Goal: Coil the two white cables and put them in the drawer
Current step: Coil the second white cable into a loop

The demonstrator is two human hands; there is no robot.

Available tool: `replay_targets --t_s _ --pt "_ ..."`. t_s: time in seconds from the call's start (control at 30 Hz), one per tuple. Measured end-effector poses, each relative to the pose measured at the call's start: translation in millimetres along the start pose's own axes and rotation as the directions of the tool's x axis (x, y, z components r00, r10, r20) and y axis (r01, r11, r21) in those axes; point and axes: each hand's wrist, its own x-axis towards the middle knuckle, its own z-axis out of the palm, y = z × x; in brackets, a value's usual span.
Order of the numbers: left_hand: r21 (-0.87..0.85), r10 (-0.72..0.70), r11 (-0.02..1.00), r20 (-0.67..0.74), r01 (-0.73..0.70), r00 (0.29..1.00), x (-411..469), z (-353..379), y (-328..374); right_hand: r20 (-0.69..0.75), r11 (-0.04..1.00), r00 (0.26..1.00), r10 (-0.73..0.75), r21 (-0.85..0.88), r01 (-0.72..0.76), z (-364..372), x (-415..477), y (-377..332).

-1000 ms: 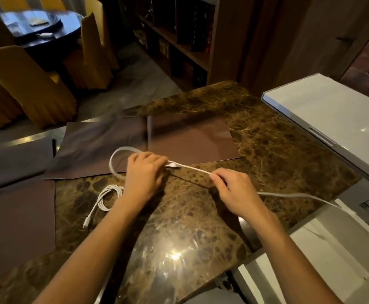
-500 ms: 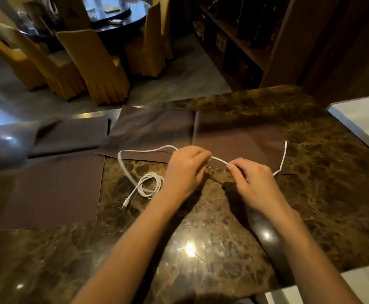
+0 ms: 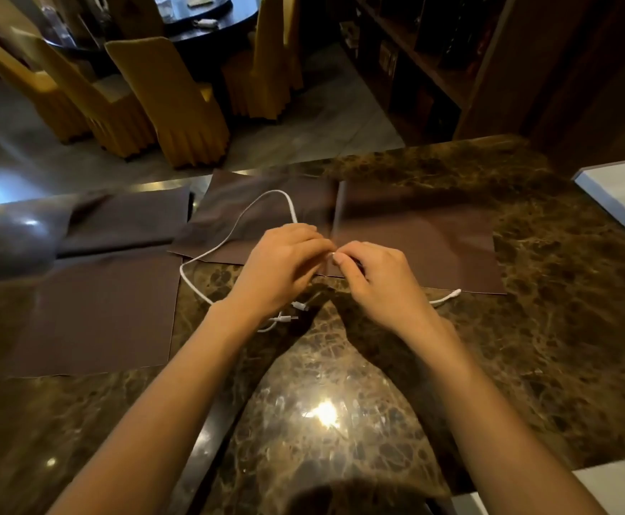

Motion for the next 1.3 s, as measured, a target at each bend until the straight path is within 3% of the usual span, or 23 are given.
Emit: replay_targets --t_s 0.2,0.3,0.43,0.53,0.6,0.63,0.73,0.83,0.97,1.07,1.3 --pt "0.013 -0.264 0.963 -0.159 0.269 0.951 -20.1 -29.9 -49.4 0.045 0.994 0.994 0.098 0.048 -0.1 -16.0 -8.2 16.3" --pt "0.045 -0.343 0.934 -0.167 0.354 0.925 -30.3 -42.0 -70.1 0.096 0.985 0.984 0.149 0.078 -0.156 -20.8 -14.9 21.2" --pt "0.113 -0.357 0.921 -0.135 0.372 0.924 -37.9 -37.0 -65.5 0.209 0.954 0.954 0.214 0.167 -0.25 -14.8 -21.1 8.0" --pt "0.097 -0.241 0.964 -0.068 0.247 0.968 -35.8 -21.6 -33.0 0.22 0.892 0.947 0.233 0.341 -0.298 -9.4 -21.1 -11.3" --pt "0.024 -0.178 0.984 -0.05 0.179 0.983 -33.3 -10.3 -15.8 0.247 0.804 0.932 0.266 0.476 -0.356 -4.8 -21.7 -25.1" --pt "-0.012 -0.172 0.985 -0.069 0.171 0.983 -31.9 -6.9 -11.3 0.294 0.703 0.91 0.293 0.578 -0.414 -2.4 -23.4 -31.5" --pt "-0.103 -0.179 0.981 -0.179 0.163 0.967 -27.1 -4.4 -4.1 0.51 0.268 0.82 0.259 0.778 -0.569 2.3 -32.5 -49.2" --pt "-0.202 -0.192 0.969 -0.236 0.145 0.953 -28.7 -3.0 10.2 0.591 0.044 0.784 0.189 0.792 -0.608 -1.4 -41.5 -63.4" --pt "-0.377 -0.289 0.911 -0.298 0.166 0.91 -33.6 4.0 33.8 0.5 -0.076 0.855 0.138 0.866 -0.495 -18.6 -39.0 -79.3" --pt "-0.563 -0.379 0.803 -0.229 0.196 0.896 -35.6 6.1 56.2 0.43 -0.117 0.896 0.111 0.901 -0.418 -29.7 -28.7 -84.6" --pt "-0.691 -0.512 0.668 -0.158 0.276 0.844 -43.9 -6.4 93.5 0.348 -0.073 0.918 0.19 0.937 -0.341 -31.2 -8.5 -93.0"
